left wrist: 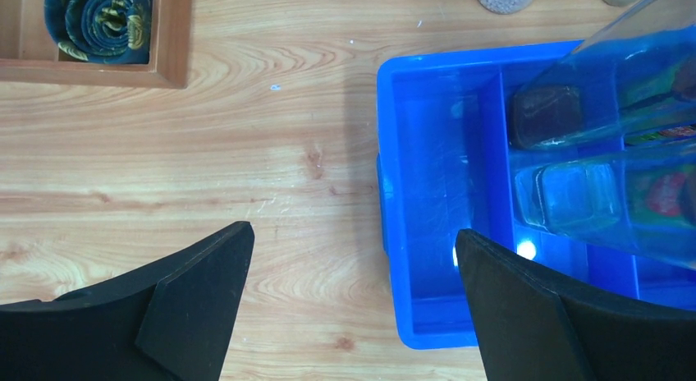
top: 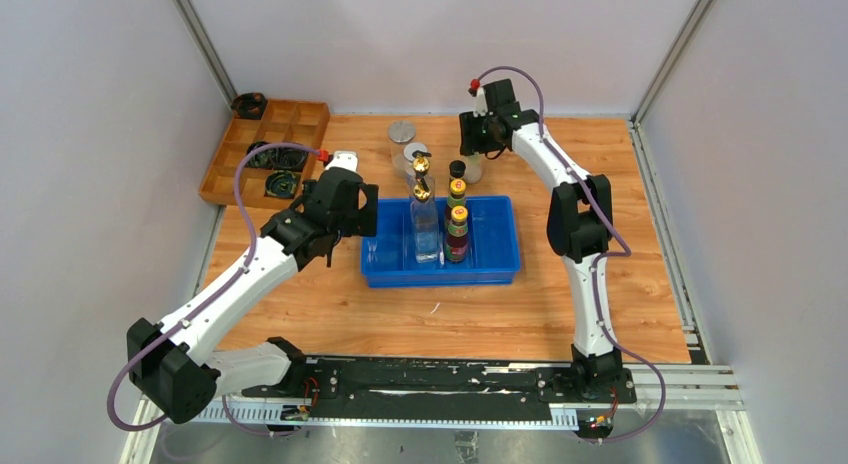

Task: Organize the condiment bottles
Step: Pick up the bottle from the center of the board.

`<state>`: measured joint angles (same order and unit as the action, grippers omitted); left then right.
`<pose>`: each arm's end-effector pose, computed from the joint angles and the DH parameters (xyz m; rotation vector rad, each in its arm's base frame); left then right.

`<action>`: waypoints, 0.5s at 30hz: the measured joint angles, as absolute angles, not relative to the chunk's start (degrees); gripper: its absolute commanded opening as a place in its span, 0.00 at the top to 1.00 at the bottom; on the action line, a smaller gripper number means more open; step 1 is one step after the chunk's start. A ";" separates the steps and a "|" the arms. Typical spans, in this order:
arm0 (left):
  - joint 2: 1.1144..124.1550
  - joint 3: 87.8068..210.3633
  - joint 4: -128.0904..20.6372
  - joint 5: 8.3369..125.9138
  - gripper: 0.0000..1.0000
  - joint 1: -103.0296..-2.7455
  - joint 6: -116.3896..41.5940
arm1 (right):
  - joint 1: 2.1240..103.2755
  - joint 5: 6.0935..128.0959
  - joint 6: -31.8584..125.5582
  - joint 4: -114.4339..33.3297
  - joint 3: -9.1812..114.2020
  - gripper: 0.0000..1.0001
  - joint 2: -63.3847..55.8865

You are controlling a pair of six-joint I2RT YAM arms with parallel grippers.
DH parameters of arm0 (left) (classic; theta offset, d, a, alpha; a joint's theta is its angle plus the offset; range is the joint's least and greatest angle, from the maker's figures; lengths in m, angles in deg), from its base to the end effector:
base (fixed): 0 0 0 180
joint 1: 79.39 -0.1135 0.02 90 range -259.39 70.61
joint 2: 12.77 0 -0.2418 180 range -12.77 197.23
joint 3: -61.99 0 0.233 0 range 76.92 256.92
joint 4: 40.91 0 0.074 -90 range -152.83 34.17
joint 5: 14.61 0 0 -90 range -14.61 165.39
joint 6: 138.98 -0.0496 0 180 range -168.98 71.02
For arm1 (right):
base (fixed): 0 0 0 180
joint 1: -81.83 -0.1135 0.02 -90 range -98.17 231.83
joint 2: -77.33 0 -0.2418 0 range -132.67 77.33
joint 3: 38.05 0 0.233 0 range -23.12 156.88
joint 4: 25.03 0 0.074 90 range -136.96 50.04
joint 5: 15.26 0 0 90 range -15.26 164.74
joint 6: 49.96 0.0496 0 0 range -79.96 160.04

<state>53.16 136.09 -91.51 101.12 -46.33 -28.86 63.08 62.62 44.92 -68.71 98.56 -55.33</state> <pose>0.2126 -0.1127 0.2873 0.0280 2.2239 0.0154 0.4801 0.1740 0.2291 -0.3887 2.2535 0.4567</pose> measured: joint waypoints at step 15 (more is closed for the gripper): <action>52.18 135.07 -91.47 101.10 0.00 -46.33 -29.05 | 62.43 70.75 45.14 -66.63 96.34 0.60 -54.21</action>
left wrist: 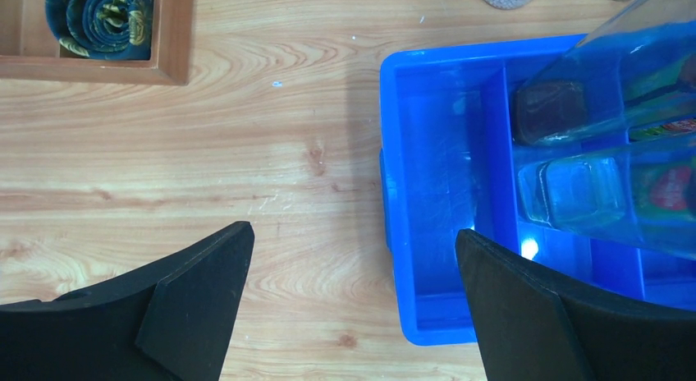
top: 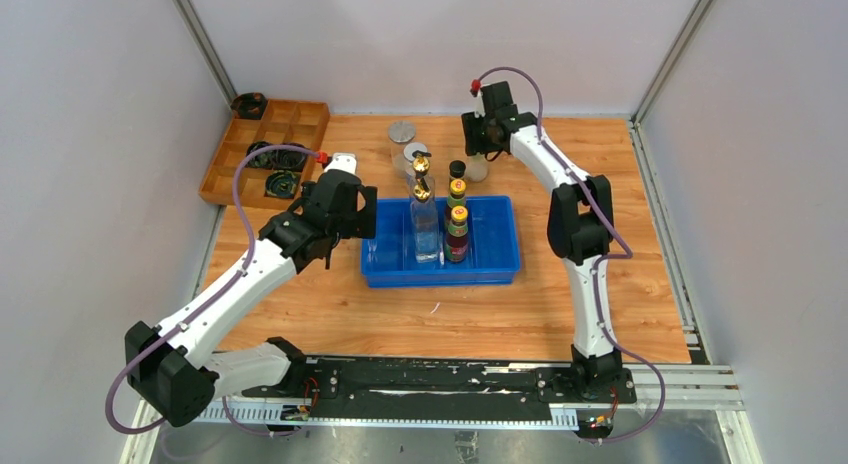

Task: Organize the condiment bottles
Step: Pick up the bottle from the center of the board.

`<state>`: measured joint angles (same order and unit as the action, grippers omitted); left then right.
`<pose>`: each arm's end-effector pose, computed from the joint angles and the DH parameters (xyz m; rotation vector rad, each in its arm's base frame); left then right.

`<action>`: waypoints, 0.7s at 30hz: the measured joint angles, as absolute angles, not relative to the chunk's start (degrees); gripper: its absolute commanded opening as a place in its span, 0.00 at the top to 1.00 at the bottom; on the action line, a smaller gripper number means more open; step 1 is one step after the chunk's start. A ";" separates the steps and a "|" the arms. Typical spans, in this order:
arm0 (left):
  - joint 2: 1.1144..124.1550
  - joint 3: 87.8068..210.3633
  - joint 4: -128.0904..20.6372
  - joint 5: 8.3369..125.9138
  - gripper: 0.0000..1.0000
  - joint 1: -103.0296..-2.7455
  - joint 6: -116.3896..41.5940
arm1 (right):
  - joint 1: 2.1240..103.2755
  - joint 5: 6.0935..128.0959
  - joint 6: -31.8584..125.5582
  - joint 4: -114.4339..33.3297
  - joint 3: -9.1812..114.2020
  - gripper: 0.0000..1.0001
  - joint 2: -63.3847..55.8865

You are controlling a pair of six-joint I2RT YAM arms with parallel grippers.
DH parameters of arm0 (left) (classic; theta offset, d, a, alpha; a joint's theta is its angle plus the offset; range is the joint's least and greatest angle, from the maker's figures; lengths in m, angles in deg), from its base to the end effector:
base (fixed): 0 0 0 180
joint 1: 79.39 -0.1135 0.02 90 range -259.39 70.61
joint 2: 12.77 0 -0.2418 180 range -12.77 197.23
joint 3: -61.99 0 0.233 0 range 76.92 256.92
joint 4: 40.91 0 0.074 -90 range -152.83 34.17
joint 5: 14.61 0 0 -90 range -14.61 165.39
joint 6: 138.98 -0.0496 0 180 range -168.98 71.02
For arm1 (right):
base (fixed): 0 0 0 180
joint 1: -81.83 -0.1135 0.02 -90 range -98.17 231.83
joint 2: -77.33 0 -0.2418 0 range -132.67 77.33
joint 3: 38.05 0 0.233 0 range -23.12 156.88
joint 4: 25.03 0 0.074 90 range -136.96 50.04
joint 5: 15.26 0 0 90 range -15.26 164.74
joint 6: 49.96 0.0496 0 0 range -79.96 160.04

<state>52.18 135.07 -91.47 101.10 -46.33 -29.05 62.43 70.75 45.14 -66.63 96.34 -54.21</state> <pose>0.2094 -0.1106 0.2854 0.0319 2.2240 0.0169 0.4793 0.1724 0.2288 -0.3192 2.2407 0.3073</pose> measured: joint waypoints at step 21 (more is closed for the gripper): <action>50.21 134.30 -91.49 100.60 0.00 -46.33 -28.92 | 63.63 79.71 46.47 -64.29 83.16 0.65 -45.54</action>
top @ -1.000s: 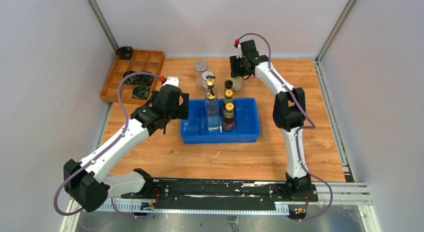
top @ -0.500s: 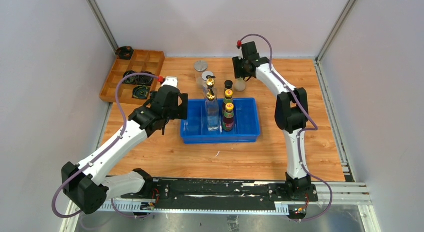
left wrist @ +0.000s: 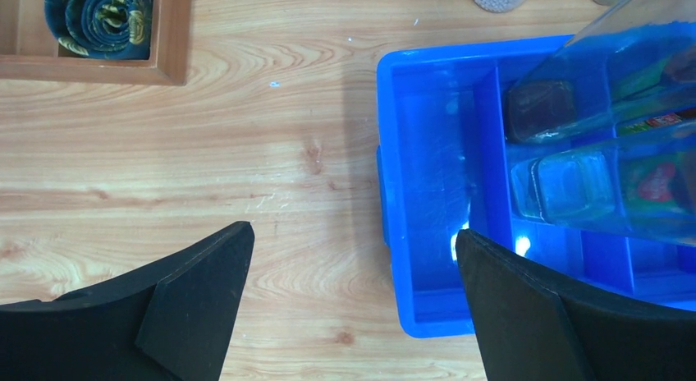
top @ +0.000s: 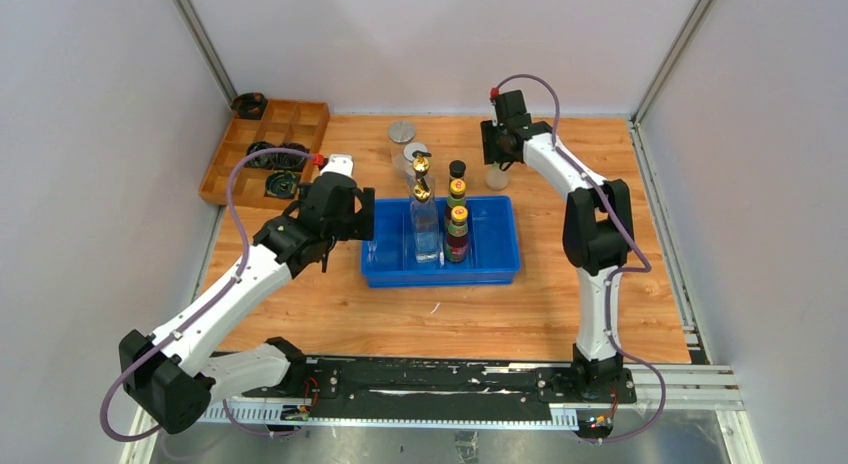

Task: Organize the condiment bottles
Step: Pick up the bottle from the center of the board.

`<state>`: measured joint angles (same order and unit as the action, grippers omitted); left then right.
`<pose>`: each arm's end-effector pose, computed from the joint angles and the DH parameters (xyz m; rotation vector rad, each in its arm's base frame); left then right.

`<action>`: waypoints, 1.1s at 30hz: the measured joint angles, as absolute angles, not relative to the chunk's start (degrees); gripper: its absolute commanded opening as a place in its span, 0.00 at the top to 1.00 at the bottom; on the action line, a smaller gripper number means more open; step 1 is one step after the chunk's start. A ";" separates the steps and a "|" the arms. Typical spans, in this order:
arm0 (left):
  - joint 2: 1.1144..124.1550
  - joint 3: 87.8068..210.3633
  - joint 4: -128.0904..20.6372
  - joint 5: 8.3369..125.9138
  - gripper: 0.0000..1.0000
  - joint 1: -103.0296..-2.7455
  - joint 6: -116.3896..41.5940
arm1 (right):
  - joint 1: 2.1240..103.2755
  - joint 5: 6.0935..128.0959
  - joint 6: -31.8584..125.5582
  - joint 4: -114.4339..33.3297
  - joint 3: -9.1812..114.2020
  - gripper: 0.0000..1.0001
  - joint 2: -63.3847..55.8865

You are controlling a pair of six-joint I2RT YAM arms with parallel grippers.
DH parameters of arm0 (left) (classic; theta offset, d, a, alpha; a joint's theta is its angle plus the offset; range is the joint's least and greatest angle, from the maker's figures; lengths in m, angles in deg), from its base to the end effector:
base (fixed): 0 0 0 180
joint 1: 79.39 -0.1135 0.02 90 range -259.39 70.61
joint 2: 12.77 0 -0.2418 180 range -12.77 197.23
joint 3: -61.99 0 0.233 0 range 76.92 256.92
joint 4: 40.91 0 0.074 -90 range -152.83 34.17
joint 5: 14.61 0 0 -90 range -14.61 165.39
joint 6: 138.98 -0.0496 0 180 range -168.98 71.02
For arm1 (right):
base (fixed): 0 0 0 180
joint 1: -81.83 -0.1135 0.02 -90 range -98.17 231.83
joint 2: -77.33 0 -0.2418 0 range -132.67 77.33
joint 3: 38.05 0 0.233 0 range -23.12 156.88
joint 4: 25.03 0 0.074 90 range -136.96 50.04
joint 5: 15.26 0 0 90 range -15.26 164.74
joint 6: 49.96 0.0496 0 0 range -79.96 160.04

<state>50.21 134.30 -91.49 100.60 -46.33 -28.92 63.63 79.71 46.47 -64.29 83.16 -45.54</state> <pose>0.2038 -0.1075 0.2883 0.0276 2.2098 -0.0057 0.4548 0.1450 0.2290 -0.1892 2.2770 0.1256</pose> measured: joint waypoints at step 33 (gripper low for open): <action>44.05 131.77 -92.41 98.68 0.00 -46.33 -27.33 | 63.52 85.81 47.91 -70.94 48.77 0.67 -1.80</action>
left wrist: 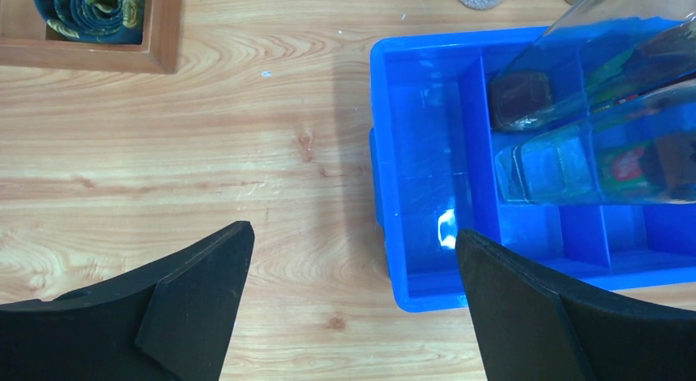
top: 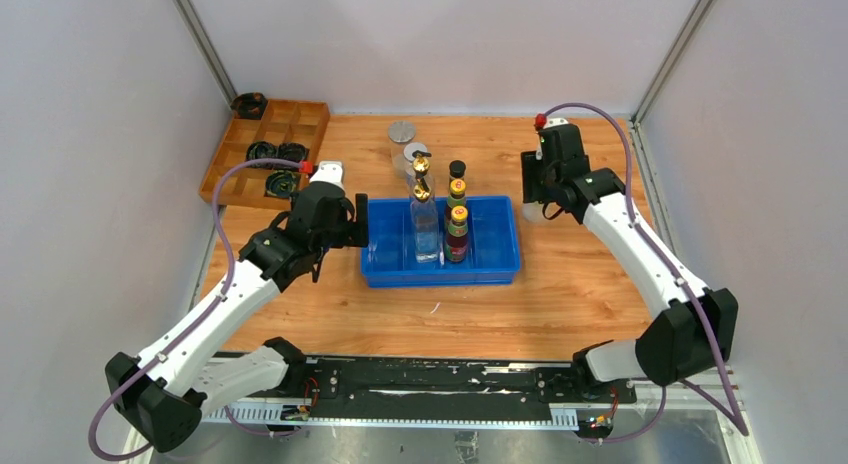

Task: Organize the condiment bottles
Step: Pick up the bottle from the center of the board, then place the bottle in the storage box.

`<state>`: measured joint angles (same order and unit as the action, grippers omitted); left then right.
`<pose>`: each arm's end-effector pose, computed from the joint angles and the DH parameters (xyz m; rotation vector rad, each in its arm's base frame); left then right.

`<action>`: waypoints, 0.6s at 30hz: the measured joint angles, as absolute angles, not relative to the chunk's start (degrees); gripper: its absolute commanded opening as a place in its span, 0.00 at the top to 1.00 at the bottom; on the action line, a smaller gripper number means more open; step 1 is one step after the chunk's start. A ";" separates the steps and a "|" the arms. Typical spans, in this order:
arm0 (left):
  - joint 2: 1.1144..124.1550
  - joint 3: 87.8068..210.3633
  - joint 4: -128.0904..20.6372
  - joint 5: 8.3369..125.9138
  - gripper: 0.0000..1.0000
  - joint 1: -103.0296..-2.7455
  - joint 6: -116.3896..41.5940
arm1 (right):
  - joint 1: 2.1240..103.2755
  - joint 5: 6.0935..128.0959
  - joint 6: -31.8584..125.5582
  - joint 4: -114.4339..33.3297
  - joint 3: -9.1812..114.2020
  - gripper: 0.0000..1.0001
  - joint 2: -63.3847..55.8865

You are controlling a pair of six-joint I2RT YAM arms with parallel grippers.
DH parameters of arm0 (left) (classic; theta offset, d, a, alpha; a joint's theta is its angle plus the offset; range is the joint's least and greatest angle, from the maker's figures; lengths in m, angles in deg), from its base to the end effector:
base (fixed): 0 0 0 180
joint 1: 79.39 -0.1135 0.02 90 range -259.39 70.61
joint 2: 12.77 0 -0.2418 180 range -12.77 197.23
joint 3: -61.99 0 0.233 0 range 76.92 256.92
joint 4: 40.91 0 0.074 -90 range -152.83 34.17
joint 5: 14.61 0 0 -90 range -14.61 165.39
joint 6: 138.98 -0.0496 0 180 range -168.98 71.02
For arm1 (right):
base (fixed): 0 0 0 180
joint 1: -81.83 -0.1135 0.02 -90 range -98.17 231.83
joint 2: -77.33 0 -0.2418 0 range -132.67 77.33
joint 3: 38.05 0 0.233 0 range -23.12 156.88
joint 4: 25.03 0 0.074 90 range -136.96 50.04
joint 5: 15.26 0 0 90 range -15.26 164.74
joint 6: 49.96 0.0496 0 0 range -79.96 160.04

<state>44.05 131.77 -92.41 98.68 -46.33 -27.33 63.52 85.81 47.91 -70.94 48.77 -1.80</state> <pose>0.1852 -0.0972 0.2936 0.0013 2.1813 -0.0833 0.2894 0.0857 0.3062 -0.0980 2.2213 0.0345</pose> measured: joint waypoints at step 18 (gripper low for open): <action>41.58 129.67 -93.06 97.65 0.00 -46.33 -25.99 | 50.82 85.87 51.72 -74.06 57.91 0.67 -5.23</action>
<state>41.58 129.67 -93.06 97.65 -46.33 -25.99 50.82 85.87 51.72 -74.06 57.91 -5.23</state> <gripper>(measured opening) 1.000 0.546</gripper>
